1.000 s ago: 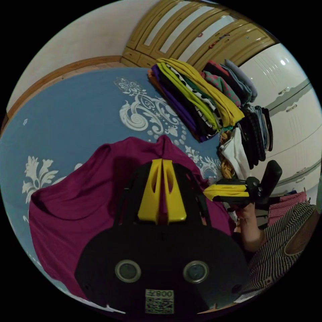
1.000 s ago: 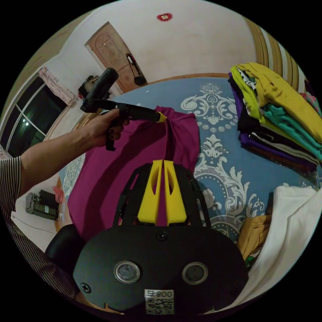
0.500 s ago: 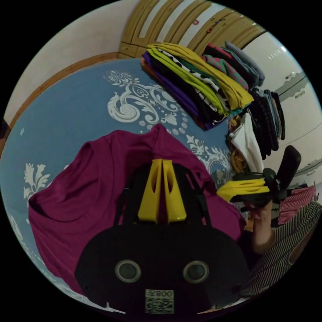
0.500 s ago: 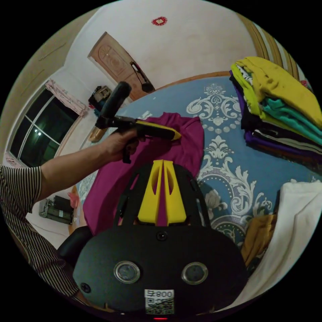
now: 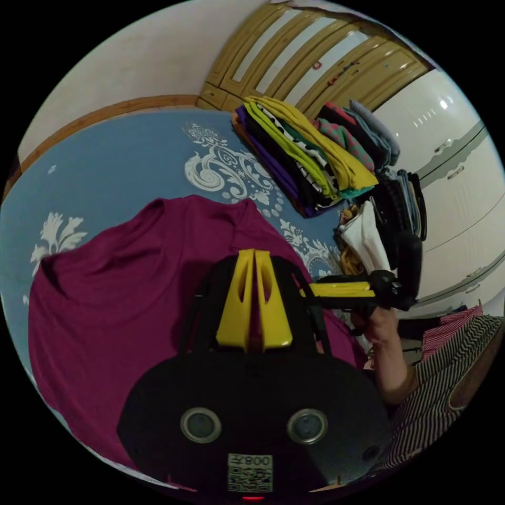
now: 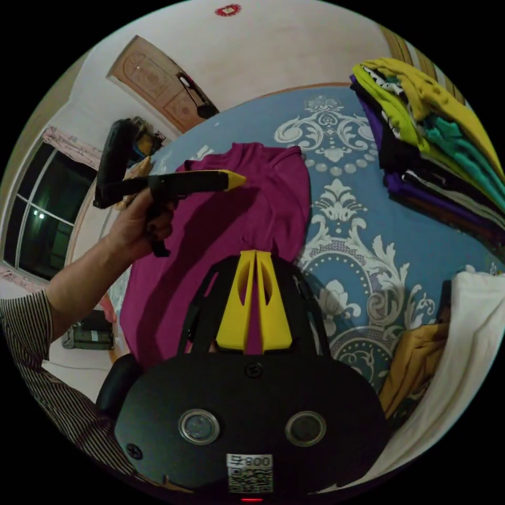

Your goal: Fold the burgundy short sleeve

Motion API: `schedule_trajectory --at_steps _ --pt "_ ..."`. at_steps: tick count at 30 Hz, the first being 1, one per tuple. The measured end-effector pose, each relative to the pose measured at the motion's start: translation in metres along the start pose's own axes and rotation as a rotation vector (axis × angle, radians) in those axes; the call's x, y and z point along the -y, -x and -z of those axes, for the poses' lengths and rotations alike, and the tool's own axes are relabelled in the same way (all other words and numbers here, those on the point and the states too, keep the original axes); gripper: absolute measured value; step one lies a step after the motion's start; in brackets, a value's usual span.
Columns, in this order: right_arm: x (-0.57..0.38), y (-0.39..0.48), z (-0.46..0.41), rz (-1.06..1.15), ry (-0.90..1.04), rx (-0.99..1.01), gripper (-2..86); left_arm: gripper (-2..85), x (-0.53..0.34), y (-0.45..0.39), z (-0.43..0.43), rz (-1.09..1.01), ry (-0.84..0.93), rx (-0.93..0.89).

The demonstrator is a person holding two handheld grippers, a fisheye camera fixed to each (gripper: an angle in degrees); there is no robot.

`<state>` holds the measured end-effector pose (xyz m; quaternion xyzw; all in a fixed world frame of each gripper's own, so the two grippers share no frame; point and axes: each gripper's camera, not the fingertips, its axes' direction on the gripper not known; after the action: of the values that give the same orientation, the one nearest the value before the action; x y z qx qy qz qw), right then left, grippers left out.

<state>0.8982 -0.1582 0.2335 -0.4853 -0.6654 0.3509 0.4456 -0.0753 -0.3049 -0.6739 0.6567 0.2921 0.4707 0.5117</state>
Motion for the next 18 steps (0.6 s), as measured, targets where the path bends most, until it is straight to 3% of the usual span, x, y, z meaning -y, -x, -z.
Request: schedule_trajectory --at_steps 6,12,18 --pt "0.009 0.01 -0.01 0.037 -0.177 0.089 0.2 0.9 -0.076 0.007 0.184 0.21 -0.161 0.06" --pt "0.03 0.037 -0.065 0.124 -0.126 0.082 0.2 3.6 -0.195 0.033 0.368 0.583 -0.284 0.177" --pt "0.045 0.073 -0.123 0.241 -0.049 0.028 0.2 6.9 -0.242 0.044 0.496 0.746 -0.314 0.213"
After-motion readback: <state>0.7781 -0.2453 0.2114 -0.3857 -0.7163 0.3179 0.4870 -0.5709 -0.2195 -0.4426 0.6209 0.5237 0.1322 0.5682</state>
